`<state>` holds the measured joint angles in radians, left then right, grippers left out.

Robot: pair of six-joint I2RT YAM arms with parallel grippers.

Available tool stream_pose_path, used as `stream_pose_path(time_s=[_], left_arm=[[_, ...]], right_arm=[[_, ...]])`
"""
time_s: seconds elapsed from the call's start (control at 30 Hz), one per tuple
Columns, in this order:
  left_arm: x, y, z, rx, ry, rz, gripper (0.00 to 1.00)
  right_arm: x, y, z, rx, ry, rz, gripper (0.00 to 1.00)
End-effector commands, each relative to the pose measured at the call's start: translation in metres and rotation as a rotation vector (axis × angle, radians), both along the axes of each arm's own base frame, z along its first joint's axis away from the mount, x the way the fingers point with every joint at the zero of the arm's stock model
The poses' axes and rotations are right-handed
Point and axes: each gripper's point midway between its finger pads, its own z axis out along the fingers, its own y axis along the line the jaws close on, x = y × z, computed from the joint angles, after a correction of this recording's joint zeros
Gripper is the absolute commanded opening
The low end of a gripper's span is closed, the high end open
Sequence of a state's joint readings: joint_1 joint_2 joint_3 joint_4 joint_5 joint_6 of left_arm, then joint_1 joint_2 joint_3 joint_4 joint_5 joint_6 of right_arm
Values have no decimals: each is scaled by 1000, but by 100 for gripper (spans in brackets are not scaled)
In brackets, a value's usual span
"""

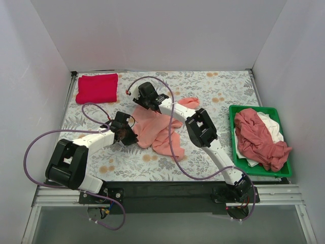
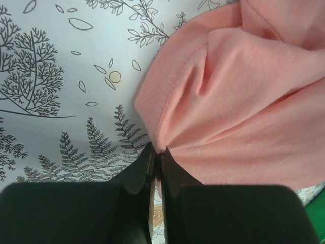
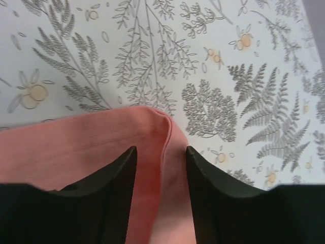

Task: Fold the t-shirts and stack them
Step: Flatten the tshirt out

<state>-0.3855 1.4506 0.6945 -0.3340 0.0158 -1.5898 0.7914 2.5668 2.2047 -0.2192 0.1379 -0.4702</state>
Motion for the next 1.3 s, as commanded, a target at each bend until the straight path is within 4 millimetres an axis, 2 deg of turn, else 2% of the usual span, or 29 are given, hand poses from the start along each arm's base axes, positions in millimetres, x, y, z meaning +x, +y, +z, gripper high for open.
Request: stream_pose_path(time_s=[0.0, 0.03, 0.13, 0.17, 0.3, 0.33, 0.4, 0.43, 0.47, 0.5, 0.53, 0.57, 0.6, 0.63, 0.7, 0.73, 0.8, 0.83, 0.9, 0.93, 0.97, 1.0, 1.03, 1.07, 1.1, 1.13, 1.2, 1.23, 1.27], left_arm=[[-5, 0, 7, -8, -6, -13, 0], [-4, 0, 7, -6, -5, -11, 0], [-3, 1, 8, -2, -5, -7, 0], [-3, 1, 9, -3, -7, -7, 0], [-2, 1, 15, -4, -11, -2, 0], [-1, 1, 17, -4, -14, 2, 0], [2, 6, 23, 20, -27, 24, 0], [6, 7, 30, 21, -43, 37, 0], [10, 11, 37, 40, -69, 53, 0], [9, 16, 41, 59, -68, 64, 0], [17, 16, 54, 60, -96, 89, 0], [17, 26, 63, 91, -110, 125, 0], [20, 27, 72, 95, -124, 144, 0], [27, 27, 88, 86, -161, 162, 0], [30, 33, 111, 83, -217, 201, 0], [32, 35, 120, 80, -238, 222, 0], [41, 39, 151, 56, -307, 279, 0], [43, 39, 170, 34, -353, 286, 0], [49, 39, 215, -9, -461, 296, 0], [50, 39, 228, -21, -492, 300, 0], [53, 41, 253, -44, -551, 310, 0], [52, 42, 265, -55, -585, 311, 0], [48, 43, 284, -79, -637, 307, 0], [47, 44, 300, -98, -682, 306, 0], [44, 45, 316, -118, -723, 308, 0], [40, 45, 327, -139, -753, 302, 0], [25, 43, 361, -214, -838, 278, 0], [20, 41, 372, -237, -873, 248, 0], [4, 36, 392, -297, -929, 202, 0]], right_arm=[[27, -7, 12, -11, -104, -84, 39], [31, -11, 12, -31, -126, -110, 26], [36, -22, 15, -70, -157, -147, 12], [38, -25, 15, -75, -164, -161, 2], [50, -46, 41, -55, -207, -278, 1], [52, -53, 58, -46, -228, -307, 1], [58, -70, 76, -34, -249, -375, 1], [61, -84, 102, -21, -284, -432, 1], [65, -99, 114, -3, -295, -485, 1], [64, -112, 118, -2, -293, -529, 1], [67, -138, 150, 33, -325, -602, 1], [66, -150, 156, 70, -312, -645, 1], [60, -165, 150, 65, -287, -671, 1], [58, -190, 179, 122, -300, -718, 1], [48, -211, 194, 202, -273, -769, 1], [37, -233, 207, 231, -265, -787, 1], [22, -252, 221, 271, -260, -803, 1], [8, -267, 240, 313, -272, -822, 1], [-9, -280, 257, 337, -290, -825, 1], [-23, -290, 285, 370, -330, -820, 1], [-33, -296, 284, 360, -332, -818, 1], [-41, -300, 294, 379, -346, -817, 1], [-57, -311, 319, 425, -382, -816, 1], [-66, -316, 322, 431, -388, -814, 1], [-75, -318, 330, 452, -399, -797, 1], [-92, -327, 355, 507, -435, -786, 1], [-120, -338, 381, 571, -475, -751, 1], [-129, -343, 390, 595, -492, -744, 1], [-139, -347, 399, 620, -508, -736, 1]])
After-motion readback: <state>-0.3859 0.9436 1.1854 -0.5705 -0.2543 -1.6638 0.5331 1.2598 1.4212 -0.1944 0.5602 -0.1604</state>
